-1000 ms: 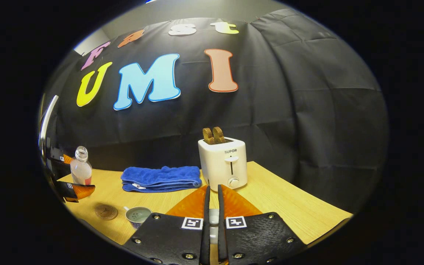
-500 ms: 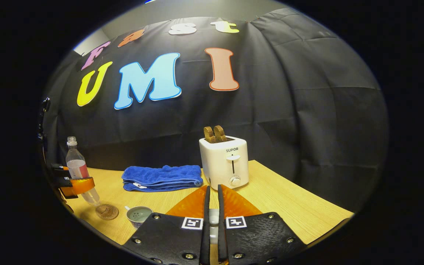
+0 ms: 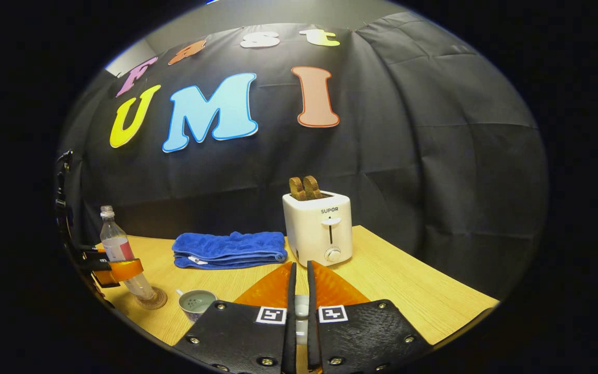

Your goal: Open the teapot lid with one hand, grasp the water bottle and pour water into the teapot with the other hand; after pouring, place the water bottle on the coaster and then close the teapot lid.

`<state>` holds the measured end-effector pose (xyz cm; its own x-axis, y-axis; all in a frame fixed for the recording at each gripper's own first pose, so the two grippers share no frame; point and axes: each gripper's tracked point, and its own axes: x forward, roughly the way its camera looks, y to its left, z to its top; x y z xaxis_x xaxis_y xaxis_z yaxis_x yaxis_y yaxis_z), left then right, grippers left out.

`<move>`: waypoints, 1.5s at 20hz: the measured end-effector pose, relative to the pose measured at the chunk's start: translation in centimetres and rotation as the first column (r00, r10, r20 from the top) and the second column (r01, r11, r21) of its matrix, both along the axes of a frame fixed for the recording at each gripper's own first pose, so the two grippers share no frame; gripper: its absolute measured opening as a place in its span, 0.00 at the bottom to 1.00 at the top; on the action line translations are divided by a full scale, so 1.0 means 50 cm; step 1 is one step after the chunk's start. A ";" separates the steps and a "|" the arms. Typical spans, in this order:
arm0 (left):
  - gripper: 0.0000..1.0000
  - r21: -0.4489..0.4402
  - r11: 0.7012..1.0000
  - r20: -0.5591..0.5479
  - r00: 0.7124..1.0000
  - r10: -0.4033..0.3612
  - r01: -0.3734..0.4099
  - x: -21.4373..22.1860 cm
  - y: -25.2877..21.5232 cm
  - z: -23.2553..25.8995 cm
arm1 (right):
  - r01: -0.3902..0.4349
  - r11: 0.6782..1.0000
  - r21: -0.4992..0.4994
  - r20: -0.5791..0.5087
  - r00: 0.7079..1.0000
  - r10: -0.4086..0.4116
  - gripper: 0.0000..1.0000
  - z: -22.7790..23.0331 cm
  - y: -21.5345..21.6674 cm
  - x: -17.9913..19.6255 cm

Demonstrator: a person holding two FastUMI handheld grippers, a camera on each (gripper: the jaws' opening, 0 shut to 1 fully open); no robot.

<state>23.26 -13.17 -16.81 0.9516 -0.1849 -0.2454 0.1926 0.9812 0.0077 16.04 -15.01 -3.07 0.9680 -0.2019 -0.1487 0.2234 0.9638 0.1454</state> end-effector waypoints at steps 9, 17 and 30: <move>0.87 -0.012 1.000 -0.004 1.000 0.014 -0.015 0.001 0.001 -0.010 | -0.020 1.000 -0.015 0.003 1.000 0.020 0.08 0.001 0.015 0.003; 1.00 -0.056 0.998 0.007 1.000 0.011 -0.011 -0.010 -0.004 -0.003 | -0.119 0.993 -0.010 0.066 0.991 0.119 0.08 0.050 0.094 0.013; 1.00 -0.117 0.993 0.008 1.000 0.016 -0.015 -0.051 0.016 -0.010 | -0.255 0.967 0.009 0.095 0.963 0.253 0.08 0.058 0.217 0.100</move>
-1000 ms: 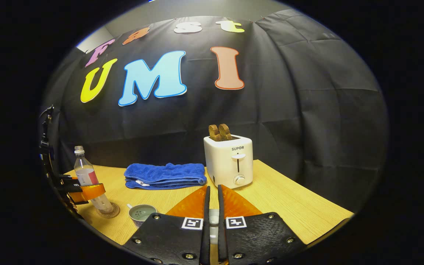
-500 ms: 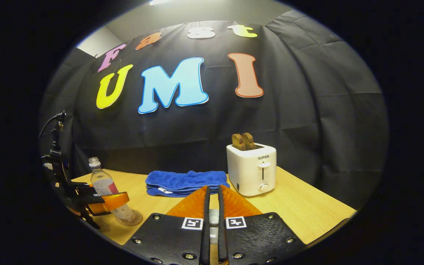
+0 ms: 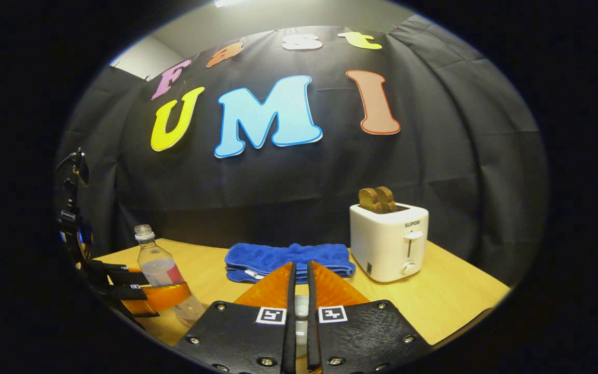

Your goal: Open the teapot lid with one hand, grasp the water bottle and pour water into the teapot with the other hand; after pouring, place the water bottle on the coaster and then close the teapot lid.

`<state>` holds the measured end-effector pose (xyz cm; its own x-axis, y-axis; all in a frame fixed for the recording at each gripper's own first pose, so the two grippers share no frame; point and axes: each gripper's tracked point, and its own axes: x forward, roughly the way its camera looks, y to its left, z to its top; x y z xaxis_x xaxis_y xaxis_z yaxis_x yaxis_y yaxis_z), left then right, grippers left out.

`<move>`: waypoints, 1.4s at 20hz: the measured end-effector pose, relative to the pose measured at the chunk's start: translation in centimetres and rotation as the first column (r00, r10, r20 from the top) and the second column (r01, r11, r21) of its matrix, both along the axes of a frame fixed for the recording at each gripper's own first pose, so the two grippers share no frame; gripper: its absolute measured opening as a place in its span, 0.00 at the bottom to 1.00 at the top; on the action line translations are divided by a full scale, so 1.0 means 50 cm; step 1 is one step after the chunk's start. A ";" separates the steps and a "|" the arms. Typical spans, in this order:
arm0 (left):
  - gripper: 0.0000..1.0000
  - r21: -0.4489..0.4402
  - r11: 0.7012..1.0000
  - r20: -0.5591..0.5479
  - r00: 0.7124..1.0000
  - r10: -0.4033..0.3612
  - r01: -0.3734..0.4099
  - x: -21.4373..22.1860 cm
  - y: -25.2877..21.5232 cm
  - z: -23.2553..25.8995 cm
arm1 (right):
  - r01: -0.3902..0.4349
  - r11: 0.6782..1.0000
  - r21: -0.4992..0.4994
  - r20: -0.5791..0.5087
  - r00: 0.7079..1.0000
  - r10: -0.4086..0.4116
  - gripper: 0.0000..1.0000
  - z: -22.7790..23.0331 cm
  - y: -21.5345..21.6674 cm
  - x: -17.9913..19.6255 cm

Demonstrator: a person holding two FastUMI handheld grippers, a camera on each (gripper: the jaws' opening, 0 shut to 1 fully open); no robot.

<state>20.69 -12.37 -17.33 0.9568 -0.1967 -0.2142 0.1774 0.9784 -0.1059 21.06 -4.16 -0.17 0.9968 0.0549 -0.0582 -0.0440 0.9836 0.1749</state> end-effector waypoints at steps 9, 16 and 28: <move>1.00 -0.027 1.000 0.037 0.999 0.003 -0.002 -0.083 0.005 0.013 | -0.073 0.997 0.027 -0.068 0.995 0.075 0.08 -0.073 0.058 0.021; 1.00 -0.047 0.999 0.068 0.998 -0.018 0.022 -0.104 -0.011 0.031 | -0.081 0.997 0.001 -0.083 0.993 0.081 0.08 -0.096 0.073 0.031; 1.00 -0.073 0.997 0.039 0.999 -0.012 0.015 -0.140 -0.010 0.000 | -0.073 0.997 -0.029 -0.051 0.996 0.071 0.08 -0.098 0.070 0.038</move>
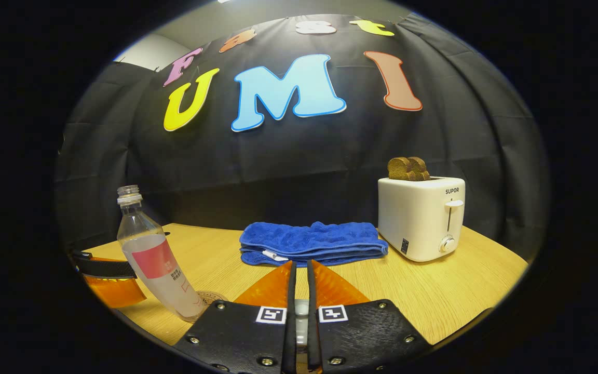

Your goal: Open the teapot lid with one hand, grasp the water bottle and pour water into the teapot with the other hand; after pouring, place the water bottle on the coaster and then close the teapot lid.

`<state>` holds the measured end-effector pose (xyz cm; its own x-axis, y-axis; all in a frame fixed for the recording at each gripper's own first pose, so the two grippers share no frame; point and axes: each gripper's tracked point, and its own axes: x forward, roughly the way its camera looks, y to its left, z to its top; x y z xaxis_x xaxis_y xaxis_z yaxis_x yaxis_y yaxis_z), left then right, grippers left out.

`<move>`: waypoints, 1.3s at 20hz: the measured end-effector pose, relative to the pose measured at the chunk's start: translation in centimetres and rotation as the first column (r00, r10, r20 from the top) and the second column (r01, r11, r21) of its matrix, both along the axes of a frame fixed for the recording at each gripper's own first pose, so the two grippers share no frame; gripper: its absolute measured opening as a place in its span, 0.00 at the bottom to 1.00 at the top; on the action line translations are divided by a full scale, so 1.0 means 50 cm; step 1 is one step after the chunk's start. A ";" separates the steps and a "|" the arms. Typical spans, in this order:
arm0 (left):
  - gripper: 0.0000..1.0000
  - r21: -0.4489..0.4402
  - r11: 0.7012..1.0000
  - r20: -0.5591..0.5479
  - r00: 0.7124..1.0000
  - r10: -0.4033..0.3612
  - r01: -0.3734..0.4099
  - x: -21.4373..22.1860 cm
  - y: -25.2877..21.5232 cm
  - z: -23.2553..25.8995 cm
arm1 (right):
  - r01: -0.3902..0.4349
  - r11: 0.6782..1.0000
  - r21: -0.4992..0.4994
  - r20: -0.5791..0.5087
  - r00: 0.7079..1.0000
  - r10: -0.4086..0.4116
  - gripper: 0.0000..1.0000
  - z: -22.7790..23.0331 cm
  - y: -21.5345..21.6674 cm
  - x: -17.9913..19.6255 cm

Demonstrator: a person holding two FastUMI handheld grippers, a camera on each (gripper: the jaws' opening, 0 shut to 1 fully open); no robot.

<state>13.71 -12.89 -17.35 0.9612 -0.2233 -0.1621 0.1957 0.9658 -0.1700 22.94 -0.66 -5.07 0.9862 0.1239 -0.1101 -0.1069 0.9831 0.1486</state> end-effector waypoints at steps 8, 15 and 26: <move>1.00 -0.004 1.000 0.005 1.000 -0.009 0.009 -0.011 -0.001 0.001 | 0.022 1.000 -0.015 0.015 1.000 -0.021 0.08 -0.003 -0.008 0.007; 1.00 -0.003 0.999 -0.012 0.999 -0.035 0.035 -0.013 -0.018 -0.010 | 0.036 0.999 -0.031 0.014 0.999 -0.036 0.09 -0.008 -0.012 0.008; 1.00 0.044 0.999 0.030 1.000 -0.010 0.009 -0.007 -0.005 0.009 | 0.076 0.997 -0.022 0.030 0.997 -0.075 0.41 0.041 -0.020 -0.059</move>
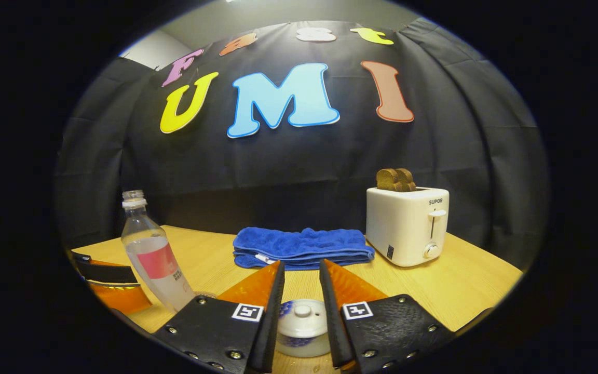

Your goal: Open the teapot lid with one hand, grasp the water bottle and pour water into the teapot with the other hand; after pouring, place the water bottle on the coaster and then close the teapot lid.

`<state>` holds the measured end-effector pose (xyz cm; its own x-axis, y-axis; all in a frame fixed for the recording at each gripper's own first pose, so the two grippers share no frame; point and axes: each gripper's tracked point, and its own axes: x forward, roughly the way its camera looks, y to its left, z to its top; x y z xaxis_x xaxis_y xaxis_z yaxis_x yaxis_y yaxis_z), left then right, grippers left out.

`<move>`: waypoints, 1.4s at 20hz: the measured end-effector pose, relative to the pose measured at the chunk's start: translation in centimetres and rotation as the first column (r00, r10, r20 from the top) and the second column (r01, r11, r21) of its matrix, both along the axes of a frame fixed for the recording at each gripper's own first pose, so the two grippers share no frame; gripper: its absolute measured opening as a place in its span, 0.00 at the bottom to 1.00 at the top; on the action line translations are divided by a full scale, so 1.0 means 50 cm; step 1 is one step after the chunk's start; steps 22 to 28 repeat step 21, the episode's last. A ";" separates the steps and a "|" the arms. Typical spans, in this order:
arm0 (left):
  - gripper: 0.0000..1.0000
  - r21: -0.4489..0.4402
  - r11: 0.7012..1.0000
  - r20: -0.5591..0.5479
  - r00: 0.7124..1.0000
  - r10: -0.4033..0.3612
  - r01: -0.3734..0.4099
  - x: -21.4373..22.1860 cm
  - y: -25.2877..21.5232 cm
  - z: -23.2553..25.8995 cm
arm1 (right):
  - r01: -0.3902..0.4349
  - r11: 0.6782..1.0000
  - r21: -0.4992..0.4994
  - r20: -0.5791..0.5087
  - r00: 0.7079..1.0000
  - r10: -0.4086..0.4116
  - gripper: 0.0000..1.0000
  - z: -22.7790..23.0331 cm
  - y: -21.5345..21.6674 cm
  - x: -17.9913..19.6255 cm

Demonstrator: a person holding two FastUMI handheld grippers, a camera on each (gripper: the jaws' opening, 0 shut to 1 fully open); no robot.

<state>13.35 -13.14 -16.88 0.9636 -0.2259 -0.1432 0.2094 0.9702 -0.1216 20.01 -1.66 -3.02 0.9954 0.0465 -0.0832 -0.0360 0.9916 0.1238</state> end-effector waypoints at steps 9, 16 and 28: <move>1.00 0.031 0.997 0.067 0.996 0.065 -0.068 -0.069 0.028 0.044 | 0.044 0.987 -0.154 0.048 0.998 -0.037 0.96 0.061 0.029 -0.183; 1.00 0.067 0.994 0.106 0.992 0.075 -0.083 -0.152 0.016 0.085 | 0.027 0.988 -0.151 0.047 0.999 -0.020 0.96 0.090 0.057 -0.291; 1.00 0.098 0.990 0.137 0.987 0.086 -0.100 -0.216 0.000 0.109 | 0.080 0.977 -0.197 0.057 0.996 -0.070 0.96 0.093 0.024 -0.354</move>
